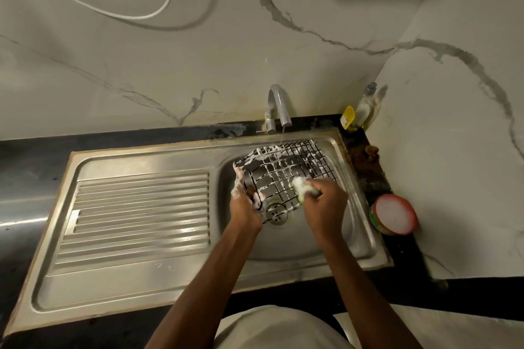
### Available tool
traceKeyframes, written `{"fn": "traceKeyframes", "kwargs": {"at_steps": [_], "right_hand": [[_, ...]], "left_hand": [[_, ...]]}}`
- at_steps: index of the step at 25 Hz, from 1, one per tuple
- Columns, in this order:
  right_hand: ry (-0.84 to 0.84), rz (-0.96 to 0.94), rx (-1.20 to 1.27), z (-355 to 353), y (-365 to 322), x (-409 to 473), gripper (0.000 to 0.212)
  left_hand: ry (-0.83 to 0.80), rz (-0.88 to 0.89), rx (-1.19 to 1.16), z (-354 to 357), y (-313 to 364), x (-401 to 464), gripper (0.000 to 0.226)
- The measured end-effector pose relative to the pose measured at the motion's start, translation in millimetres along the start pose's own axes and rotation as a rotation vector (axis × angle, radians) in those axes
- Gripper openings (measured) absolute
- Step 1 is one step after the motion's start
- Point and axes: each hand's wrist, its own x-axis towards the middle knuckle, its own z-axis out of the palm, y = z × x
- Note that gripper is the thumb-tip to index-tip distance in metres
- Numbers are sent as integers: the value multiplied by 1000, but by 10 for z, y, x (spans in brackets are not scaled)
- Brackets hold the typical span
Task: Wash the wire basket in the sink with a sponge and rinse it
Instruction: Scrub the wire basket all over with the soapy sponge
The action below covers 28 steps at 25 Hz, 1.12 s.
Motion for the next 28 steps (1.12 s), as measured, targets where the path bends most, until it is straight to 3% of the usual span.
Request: {"fn": "traceKeyframes", "kwargs": {"at_steps": [2, 4, 7, 11, 15, 20, 28], "right_hand": [[-108, -136, 56, 31, -161, -254, 30], [-165, -202, 49, -9, -147, -259, 30], [-27, -67, -38, -50, 0, -32, 29], [-176, -233, 53, 46, -159, -295, 30], [-53, -85, -80, 33, -19, 18, 28], [-219, -324, 46, 69, -219, -327, 31], [-136, -44, 180, 84, 57, 8, 33]], "left_hand": [[4, -21, 0, -13, -6, 13, 34], [37, -30, 6, -32, -12, 29, 47], [61, -35, -20, -21, 1, 13, 33], [97, -49, -26, -22, 7, 69, 38], [83, -41, -33, -9, 36, 22, 32], [83, -68, -51, 19, 23, 48, 45], [64, -82, 13, 21, 60, 7, 46]]}}
